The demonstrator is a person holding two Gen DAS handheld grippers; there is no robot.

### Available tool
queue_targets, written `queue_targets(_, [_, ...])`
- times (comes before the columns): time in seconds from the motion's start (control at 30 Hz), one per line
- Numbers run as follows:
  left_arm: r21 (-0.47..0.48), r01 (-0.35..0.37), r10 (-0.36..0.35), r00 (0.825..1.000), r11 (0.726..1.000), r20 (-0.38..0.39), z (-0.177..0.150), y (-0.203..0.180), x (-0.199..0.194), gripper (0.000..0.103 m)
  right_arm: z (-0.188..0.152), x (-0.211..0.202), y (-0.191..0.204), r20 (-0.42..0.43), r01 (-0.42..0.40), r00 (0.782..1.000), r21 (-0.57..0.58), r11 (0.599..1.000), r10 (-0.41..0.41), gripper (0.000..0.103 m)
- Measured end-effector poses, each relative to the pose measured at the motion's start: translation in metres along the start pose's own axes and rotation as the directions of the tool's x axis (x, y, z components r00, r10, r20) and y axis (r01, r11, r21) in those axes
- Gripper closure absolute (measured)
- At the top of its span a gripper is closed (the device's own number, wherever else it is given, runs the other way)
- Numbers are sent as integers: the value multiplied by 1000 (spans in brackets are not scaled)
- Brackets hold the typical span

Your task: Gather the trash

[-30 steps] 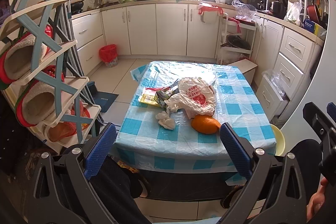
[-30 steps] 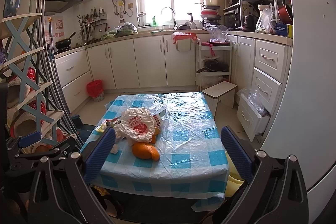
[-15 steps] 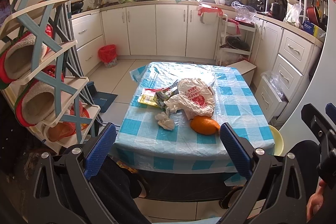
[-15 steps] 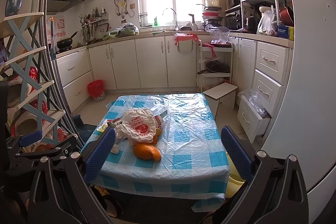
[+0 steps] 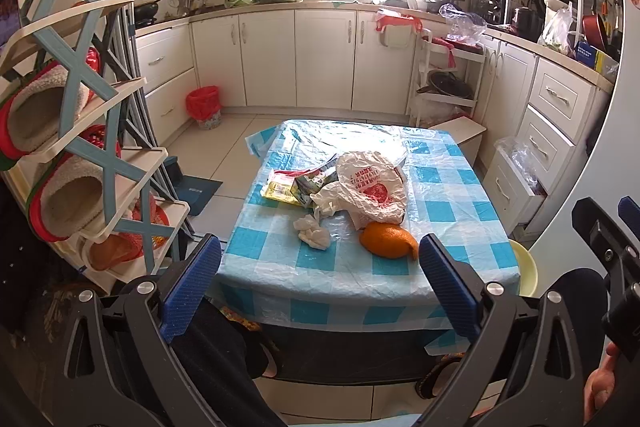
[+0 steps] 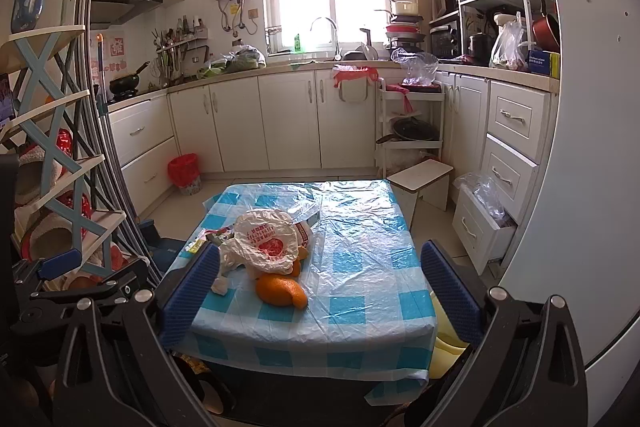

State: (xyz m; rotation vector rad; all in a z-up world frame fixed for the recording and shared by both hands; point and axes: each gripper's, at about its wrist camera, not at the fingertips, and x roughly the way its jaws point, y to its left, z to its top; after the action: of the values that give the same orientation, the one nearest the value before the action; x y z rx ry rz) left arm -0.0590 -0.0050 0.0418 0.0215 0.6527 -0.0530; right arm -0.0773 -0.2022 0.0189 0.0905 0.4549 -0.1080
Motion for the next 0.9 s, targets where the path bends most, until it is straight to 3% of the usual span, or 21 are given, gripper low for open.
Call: queue_targets(0.9, [-7, 3, -3, 1000, 1000, 2, 0, 1, -1, 8, 0, -2, 2, 3, -3, 1000, -4, 1000, 3, 6])
